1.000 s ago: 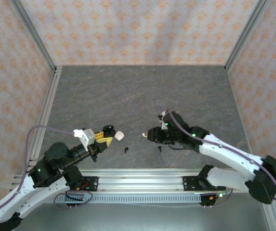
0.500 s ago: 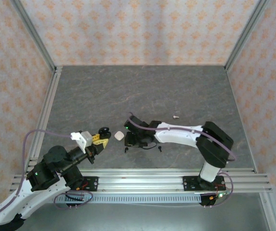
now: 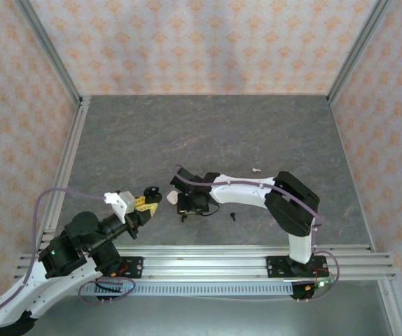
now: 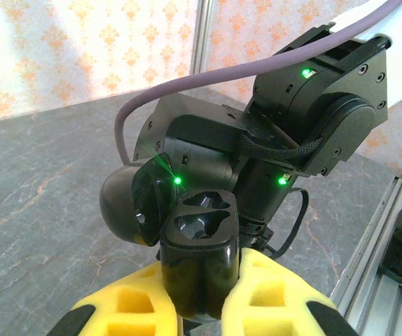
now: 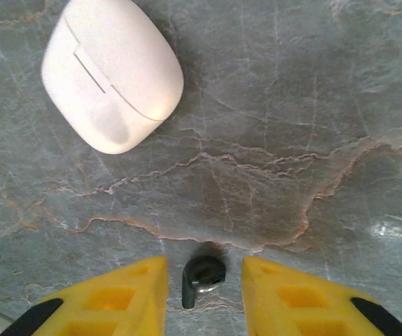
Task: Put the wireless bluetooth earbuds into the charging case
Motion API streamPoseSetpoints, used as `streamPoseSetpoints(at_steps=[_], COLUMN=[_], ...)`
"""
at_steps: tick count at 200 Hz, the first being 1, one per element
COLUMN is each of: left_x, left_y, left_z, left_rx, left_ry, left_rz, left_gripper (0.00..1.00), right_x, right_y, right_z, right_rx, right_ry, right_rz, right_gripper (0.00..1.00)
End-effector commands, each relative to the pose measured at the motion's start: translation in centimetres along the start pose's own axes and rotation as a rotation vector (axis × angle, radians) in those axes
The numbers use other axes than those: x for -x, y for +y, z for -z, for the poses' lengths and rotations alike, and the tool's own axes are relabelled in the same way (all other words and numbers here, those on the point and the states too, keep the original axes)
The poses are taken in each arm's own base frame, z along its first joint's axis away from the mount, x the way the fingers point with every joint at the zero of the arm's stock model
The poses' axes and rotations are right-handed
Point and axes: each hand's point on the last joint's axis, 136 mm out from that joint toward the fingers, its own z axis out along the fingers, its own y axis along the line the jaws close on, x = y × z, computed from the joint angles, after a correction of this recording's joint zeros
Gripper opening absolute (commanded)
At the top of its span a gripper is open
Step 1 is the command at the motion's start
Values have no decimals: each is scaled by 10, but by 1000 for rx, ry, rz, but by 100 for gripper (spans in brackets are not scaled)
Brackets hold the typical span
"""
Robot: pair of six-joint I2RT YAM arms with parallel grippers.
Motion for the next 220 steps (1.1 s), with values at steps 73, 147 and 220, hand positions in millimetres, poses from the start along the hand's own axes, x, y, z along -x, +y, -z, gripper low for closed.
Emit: streamPoseSetpoints(at_steps=[73, 147, 220], left_x=[6, 6, 3], left_y=[1, 1, 3], left_z=[-2, -1, -2], left_rx=[11, 10, 20], left_ry=[-7, -9, 7], left_rz=[-8, -3, -1], left_gripper=[0, 0, 0], right_x=[-9, -9, -15], right_y=[-7, -3, -12], right_z=[-9, -5, 13], right_rx=[-60, -51, 1], right_ry=[33, 27, -60], right_rz=[12, 11, -185], right_gripper=[33, 33, 53])
